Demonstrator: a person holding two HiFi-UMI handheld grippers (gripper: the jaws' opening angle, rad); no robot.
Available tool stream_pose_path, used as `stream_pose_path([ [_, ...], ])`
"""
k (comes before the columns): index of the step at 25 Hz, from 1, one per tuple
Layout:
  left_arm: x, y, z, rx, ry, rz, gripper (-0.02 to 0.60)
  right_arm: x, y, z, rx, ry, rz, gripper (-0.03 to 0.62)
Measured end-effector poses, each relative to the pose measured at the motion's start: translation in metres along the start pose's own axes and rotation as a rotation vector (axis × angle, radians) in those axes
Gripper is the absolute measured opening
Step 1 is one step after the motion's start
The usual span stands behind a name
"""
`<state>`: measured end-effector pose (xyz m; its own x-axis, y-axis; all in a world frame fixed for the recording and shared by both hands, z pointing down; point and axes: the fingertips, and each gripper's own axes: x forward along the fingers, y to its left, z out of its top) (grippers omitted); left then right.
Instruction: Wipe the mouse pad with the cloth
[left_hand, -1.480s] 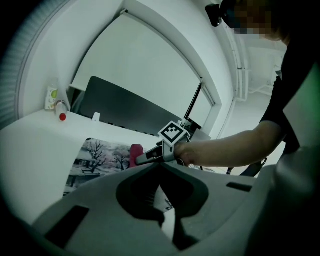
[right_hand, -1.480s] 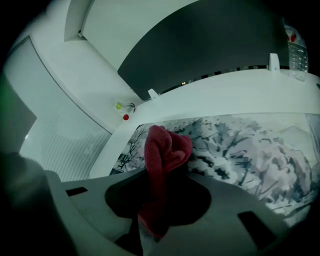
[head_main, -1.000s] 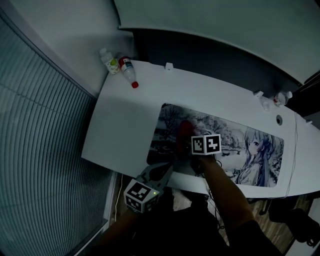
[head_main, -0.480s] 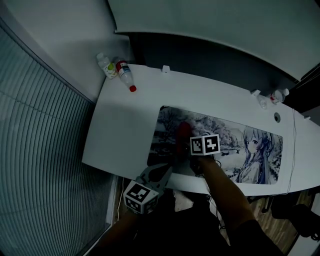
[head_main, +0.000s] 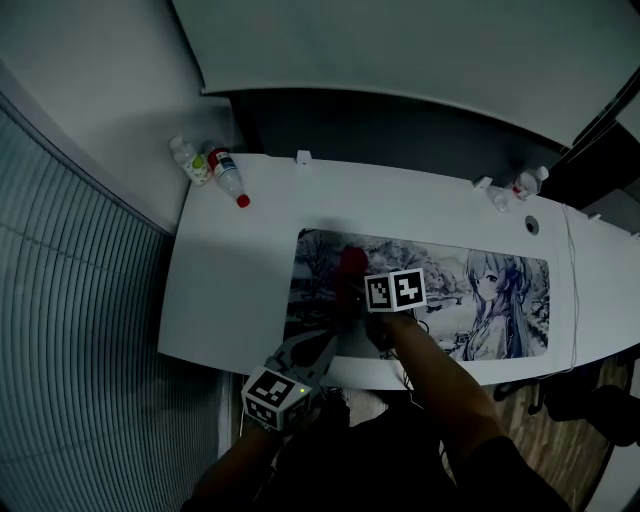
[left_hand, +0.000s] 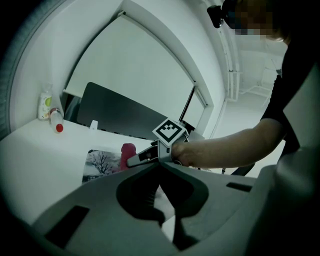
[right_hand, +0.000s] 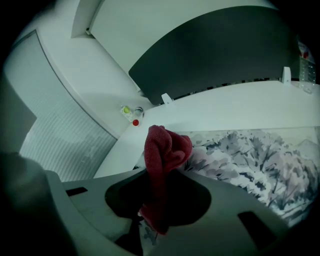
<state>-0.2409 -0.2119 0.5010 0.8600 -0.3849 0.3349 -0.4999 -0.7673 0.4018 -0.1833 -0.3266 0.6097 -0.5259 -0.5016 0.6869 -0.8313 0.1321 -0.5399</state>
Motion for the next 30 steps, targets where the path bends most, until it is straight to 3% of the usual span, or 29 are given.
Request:
stream_pose_path([
  [6,0.015,-0.006,0.013,0.025,-0.010,-0.009,0.005,0.003,-0.013,0.018,-0.003,-0.011,-0.012,0.107],
  [16,0.054,-0.020,0.001,-0.008,0.043,0.046,0.006,0.022,-0.044,0.030,0.034,0.032,0.052,0.107],
  [22,0.091,-0.040,0.000,0.001,0.079,0.018,0.005,0.007,-0.075,0.033,0.069,0.035,0.075,0.107],
  [30,0.145,-0.089,0.001,0.018,0.115,-0.058,0.005,-0.050,-0.143,0.030,0.133,0.009,0.043,0.107],
])
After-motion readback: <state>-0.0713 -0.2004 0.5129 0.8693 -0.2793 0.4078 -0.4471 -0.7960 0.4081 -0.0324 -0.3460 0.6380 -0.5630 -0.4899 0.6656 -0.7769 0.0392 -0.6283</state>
